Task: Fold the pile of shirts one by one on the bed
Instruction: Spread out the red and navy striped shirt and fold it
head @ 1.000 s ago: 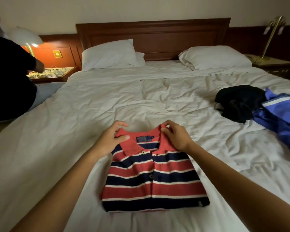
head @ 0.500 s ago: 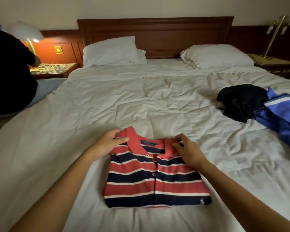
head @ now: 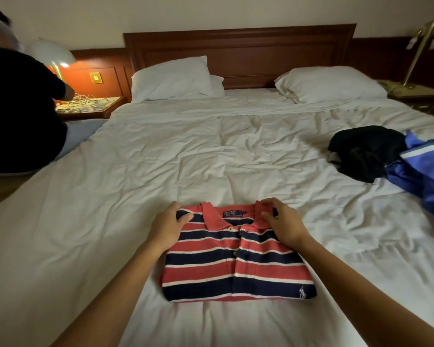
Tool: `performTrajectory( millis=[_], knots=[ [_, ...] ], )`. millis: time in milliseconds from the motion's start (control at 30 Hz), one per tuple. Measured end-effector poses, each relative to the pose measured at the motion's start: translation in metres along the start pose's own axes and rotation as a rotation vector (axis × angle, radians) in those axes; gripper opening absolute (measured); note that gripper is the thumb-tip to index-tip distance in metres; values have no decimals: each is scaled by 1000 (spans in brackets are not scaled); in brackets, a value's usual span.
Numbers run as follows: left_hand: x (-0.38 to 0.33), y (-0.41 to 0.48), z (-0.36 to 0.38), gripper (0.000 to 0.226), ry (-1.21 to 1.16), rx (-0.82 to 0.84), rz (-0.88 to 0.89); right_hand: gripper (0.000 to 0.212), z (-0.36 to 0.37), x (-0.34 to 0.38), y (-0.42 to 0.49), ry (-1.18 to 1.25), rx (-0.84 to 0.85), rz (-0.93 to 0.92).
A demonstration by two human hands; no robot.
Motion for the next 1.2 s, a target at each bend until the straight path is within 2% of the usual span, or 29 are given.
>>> performTrajectory(
  millis=[100,167,200,267,367,533,600,700,800,833,933,1033,1100,1200],
  knots=[
    [-7,-7,3,48,143,4,101,47,-1,9,-7,-294,93,-115],
    [-28,-13,6,51,217,16,293,45,3,23,-13,-317,190,-269],
    [-38,-16,12,48,226,77,376,43,9,28,-15,-302,253,-311],
    [-49,-22,33,44,277,251,425,30,19,35,-18,-325,323,-335],
    [-41,-28,59,48,479,343,386,3,18,47,-15,-304,224,-366],
    [-32,-26,68,52,551,340,383,2,10,68,-7,-86,94,-427],
    [-29,-25,72,53,568,358,384,8,26,70,-7,-174,157,-423],
    [-22,-25,72,53,539,345,362,37,58,50,-14,-444,308,-353],
    [-15,-26,69,65,520,312,333,72,51,27,-19,-493,263,-241],
    [-14,-26,69,72,522,305,321,78,46,18,-19,-489,255,-199],
    [-13,-19,69,83,514,309,268,68,34,-11,-18,-443,322,-53],
    [-13,-10,67,78,455,306,176,60,29,-24,-13,-333,317,3],
    [-10,-2,63,77,418,272,86,67,25,-26,-7,-293,230,58],
    [-12,10,56,91,424,147,38,86,23,-22,9,-293,121,98]
  ],
)
Point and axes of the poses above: each hand's wrist, its own y-axis towards the middle knuckle, its own z-axis out of the palm, x = y × z, the point moved 7 cm from there along y, towards the middle knuckle, and after that the axes turned 5 degrees about -z, right-handed, at the moved point
